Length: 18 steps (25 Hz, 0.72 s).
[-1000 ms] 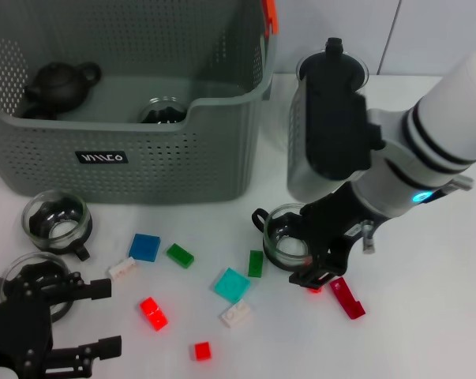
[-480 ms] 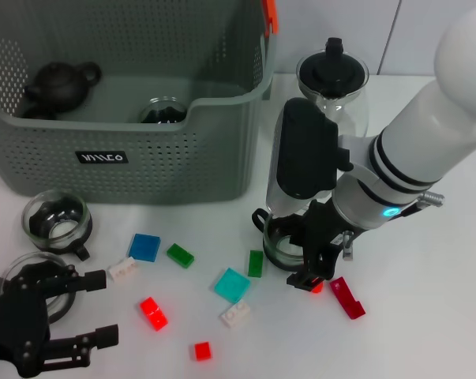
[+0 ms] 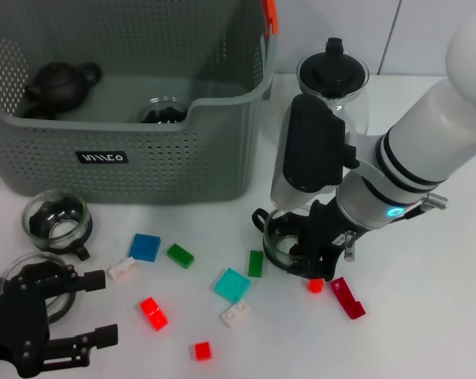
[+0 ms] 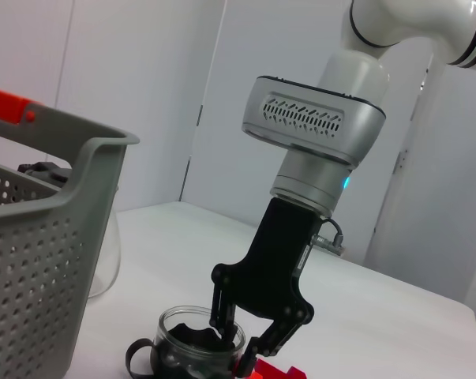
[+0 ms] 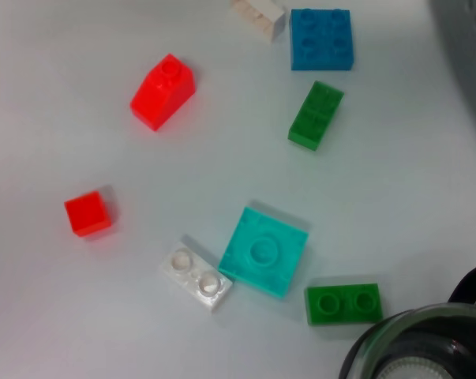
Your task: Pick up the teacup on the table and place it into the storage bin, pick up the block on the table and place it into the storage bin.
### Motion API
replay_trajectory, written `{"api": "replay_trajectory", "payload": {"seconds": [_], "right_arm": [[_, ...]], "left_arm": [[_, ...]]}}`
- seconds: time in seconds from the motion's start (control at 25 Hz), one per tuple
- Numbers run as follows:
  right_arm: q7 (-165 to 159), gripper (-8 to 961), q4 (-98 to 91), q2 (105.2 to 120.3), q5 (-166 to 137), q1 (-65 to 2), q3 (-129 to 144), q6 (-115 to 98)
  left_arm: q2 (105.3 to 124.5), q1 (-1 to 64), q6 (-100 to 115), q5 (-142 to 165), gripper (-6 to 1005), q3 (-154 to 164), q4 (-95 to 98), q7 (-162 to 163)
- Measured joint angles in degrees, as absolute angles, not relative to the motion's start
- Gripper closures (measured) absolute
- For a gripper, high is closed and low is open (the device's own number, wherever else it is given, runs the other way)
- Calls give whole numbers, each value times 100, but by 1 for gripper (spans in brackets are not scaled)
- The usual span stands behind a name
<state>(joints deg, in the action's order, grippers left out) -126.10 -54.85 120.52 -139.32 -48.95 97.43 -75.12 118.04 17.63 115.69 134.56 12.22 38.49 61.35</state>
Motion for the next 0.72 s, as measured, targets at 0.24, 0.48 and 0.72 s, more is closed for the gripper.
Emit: {"api": "replay_trajectory", "payload": {"seconds": [0.24, 0.48, 0.72], "right_arm": [[-12572, 735, -5513, 12043, -13917, -4859, 9245, -7778], [-11506, 900, -6377, 12016, -12989, -4457, 7388, -9310], [-10164, 901, -6390, 11955, -10716, -4137, 5169, -10726]], "left_arm": [[11804, 1750, 11566, 13446, 207, 1218, 3850, 6135], [11803, 1749, 11565, 13438, 207, 1212, 3850, 6135], [11803, 1755, 11560, 13438, 207, 1185, 3849, 6135]]}}
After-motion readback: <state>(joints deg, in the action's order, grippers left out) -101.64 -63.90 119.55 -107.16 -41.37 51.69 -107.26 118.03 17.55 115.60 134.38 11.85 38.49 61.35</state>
